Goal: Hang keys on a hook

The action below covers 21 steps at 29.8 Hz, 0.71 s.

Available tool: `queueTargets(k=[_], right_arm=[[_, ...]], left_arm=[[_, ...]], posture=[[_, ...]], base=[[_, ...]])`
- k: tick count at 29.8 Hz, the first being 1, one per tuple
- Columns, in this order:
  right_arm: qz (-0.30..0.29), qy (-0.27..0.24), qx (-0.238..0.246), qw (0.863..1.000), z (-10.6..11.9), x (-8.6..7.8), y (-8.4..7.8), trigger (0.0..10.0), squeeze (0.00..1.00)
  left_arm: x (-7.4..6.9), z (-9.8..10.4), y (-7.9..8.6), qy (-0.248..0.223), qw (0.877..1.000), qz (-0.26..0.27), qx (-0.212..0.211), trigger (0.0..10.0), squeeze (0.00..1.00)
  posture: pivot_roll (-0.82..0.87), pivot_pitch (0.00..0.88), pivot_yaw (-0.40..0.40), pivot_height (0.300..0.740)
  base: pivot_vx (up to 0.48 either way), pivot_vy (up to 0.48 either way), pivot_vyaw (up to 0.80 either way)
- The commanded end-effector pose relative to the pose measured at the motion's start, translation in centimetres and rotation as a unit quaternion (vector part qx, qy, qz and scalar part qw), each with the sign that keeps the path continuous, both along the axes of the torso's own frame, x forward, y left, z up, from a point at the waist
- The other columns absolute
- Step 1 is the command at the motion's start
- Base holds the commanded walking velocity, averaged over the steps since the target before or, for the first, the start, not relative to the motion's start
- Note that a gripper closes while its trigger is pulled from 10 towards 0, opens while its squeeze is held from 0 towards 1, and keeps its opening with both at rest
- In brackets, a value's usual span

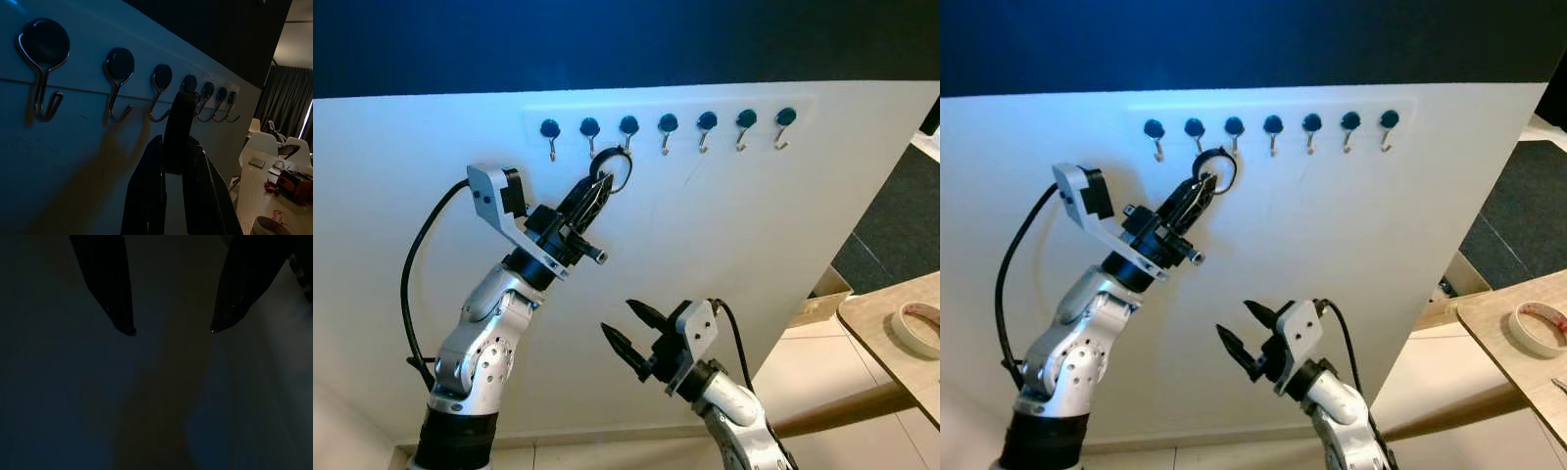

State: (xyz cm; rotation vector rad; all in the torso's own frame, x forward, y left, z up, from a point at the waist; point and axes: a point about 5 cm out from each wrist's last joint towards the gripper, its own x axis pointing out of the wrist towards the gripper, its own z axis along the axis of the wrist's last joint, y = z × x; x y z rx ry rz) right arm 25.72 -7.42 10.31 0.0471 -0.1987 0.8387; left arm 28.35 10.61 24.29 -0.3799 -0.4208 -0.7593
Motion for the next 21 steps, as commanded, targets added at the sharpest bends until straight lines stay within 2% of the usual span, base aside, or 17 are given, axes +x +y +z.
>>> queueTargets(k=[1, 4, 8, 13, 21], right_arm=[[0.006, 0.003, 0.004, 1.000, 0.2, -0.1, 0.3, 10.0, 0.00], [0.005, 0.000, 0.007, 1.000, 0.5, 0.0, 0.6, 10.0, 0.00], [0.004, 0.002, 0.012, 1.000, 0.6, 0.1, 0.6, 10.0, 0.00], [0.004, 0.006, 0.011, 1.000, 0.6, 0.1, 0.7, 10.0, 0.00], [0.005, 0.012, 0.008, 1.000, 0.6, 0.0, 0.7, 10.0, 0.00]], left_arm=[[0.1, -0.1, -0.2, 0.005, 1.000, -0.001, -0.002, 10.0, 0.00], [0.2, 0.1, -0.3, 0.004, 1.000, 0.000, -0.005, 10.0, 0.00], [1.0, 0.3, 0.3, 0.007, 0.999, 0.037, -0.022, 10.0, 0.00], [1.4, 0.4, 0.8, 0.010, 0.998, 0.056, -0.025, 10.0, 0.00], [2.1, 0.1, 1.9, 0.039, 0.993, 0.091, -0.058, 10.0, 0.00]], posture=[[0.04, 0.046, 0.019, 0.740], [0.04, 0.043, 0.020, 0.740], [0.04, 0.043, 0.020, 0.740], [0.04, 0.046, 0.019, 0.740], [0.04, 0.049, 0.019, 0.740]], base=[[0.000, 0.000, 0.00], [0.000, 0.000, 0.00], [0.000, 0.000, 0.00], [0.000, 0.000, 0.00], [0.000, 0.000, 0.00]])
